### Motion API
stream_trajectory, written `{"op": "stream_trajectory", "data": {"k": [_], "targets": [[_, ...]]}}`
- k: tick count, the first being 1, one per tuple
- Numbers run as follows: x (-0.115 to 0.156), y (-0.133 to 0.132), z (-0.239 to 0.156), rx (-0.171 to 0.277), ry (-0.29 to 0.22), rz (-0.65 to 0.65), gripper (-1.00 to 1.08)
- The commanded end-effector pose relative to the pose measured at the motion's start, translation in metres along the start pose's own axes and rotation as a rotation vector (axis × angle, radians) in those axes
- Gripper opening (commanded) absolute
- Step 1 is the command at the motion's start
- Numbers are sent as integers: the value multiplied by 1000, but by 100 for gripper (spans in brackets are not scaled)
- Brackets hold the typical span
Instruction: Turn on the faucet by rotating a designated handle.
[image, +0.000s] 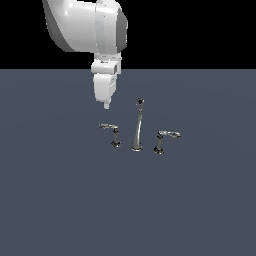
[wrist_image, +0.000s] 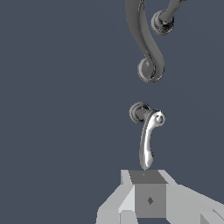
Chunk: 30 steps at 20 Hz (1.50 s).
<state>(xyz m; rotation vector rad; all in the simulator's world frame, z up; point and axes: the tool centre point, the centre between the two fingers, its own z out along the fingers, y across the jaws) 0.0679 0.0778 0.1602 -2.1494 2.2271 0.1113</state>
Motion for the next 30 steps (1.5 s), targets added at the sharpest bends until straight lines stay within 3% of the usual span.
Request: {"op": "stream_trajectory", "data": {"k": [1,11,21,30], "targets": [[1,-6,19,6,19,62,-100],[6,-17,66,26,70,208,-100],[7,-18,74,30,79,230,-100],[-13,7,76,30,79,230,-100]]}}
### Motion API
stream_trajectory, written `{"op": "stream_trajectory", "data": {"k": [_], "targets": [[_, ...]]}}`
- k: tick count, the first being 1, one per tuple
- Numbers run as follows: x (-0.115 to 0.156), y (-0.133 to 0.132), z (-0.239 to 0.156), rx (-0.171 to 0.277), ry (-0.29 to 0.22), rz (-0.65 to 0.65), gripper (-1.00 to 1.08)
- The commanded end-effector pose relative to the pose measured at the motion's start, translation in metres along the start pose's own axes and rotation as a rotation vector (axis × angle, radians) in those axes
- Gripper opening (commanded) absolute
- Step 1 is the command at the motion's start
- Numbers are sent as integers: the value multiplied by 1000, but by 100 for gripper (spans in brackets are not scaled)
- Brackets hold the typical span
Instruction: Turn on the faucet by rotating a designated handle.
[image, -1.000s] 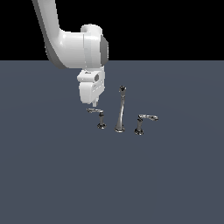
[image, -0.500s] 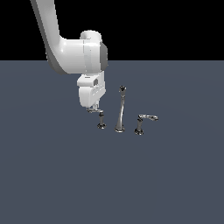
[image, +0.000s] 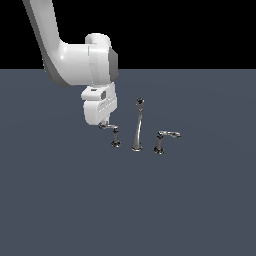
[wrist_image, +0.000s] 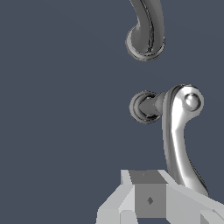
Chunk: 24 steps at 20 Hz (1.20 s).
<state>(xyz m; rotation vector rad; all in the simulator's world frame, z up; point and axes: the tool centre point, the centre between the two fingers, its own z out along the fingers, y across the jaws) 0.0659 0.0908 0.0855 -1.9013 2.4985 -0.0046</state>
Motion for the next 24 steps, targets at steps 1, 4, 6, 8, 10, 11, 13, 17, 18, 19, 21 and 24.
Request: {"op": "stream_trajectory", "data": {"k": [1,4,6,8,10,11,13,17,18,19,21,24], "targets": [[-6,11,0,-4,0,-3,-100],[-9,18,0,-4,0,-3,-100],[-7,13,0,7,0,-2,-100],[-5,19,0,5,0,-2,-100],[-4,25,0,4,0,-2,-100],[-3,28,0,4,0,-2,-100],[-1,34,0,3,0,-3,-100],[2,46,0,0,0,-3,-100],[3,50,0,0,0,-3,-100],[3,53,0,-1,0,-3,-100],[5,59,0,-2,0,-3,-100],[1,59,0,1,-2,-9,-100]]}}
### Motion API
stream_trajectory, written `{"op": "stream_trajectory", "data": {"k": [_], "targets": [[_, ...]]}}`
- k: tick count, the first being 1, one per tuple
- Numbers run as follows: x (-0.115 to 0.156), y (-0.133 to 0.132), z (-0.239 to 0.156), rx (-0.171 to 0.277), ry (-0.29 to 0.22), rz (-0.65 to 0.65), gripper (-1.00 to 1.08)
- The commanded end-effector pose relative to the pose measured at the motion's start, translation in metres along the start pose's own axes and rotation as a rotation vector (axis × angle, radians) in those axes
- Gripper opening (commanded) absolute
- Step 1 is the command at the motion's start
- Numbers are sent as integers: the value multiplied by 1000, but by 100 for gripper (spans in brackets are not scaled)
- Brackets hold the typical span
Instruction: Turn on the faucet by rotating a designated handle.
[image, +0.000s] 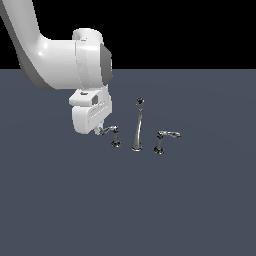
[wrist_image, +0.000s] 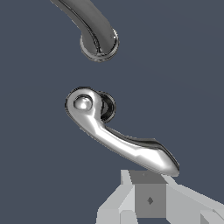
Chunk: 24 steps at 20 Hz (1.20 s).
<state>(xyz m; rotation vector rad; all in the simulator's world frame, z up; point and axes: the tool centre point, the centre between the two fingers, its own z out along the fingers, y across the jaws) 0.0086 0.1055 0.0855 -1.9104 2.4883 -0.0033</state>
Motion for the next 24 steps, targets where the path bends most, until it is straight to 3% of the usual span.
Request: {"op": "stream_trajectory", "data": {"k": [1,13,14,15,24], "targets": [[3,2,0,0,1,0,-100],[46,25,0,-4,2,5,-100],[46,25,0,-4,2,5,-100],[23,29,0,-4,-6,-30,-100],[87,10,0,-4,1,2,-100]]}}
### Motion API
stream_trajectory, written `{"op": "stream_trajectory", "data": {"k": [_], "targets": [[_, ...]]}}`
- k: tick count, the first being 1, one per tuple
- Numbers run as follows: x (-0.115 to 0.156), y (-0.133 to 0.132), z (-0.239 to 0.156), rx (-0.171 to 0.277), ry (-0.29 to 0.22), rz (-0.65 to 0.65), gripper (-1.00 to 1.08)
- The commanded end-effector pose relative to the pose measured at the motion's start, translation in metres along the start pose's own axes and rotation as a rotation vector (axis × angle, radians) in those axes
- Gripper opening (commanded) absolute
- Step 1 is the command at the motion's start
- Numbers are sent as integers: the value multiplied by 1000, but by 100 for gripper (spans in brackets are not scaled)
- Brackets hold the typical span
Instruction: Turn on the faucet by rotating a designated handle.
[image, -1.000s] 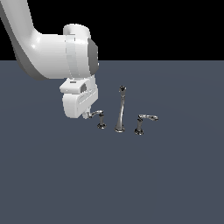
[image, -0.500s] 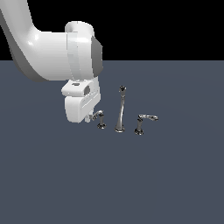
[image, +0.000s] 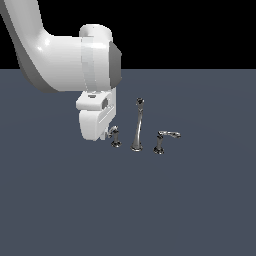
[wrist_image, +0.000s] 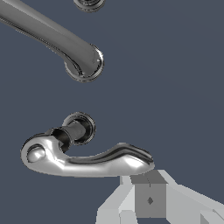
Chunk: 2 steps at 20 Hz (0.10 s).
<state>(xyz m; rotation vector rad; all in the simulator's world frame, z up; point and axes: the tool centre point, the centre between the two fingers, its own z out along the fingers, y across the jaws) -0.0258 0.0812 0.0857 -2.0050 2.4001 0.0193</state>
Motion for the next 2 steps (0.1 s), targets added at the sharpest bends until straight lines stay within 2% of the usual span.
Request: {"op": "stream_trajectory", "data": {"k": [1,2], "targets": [[63,-14,-1,1,19,88,-100],[63,-14,-1,1,19,88,-100]]}}
